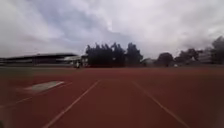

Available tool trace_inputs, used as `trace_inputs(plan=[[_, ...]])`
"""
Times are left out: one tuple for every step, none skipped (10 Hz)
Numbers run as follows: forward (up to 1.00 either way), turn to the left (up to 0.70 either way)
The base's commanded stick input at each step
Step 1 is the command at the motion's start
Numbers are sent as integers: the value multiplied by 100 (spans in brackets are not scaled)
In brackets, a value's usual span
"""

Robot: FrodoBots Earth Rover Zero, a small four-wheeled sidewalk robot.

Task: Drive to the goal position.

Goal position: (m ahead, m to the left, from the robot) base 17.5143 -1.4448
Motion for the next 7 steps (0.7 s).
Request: trace_inputs(plan=[[70, 0], [70, 0], [70, 0], [70, 0], [70, 0], [70, 0], [70, -29]])
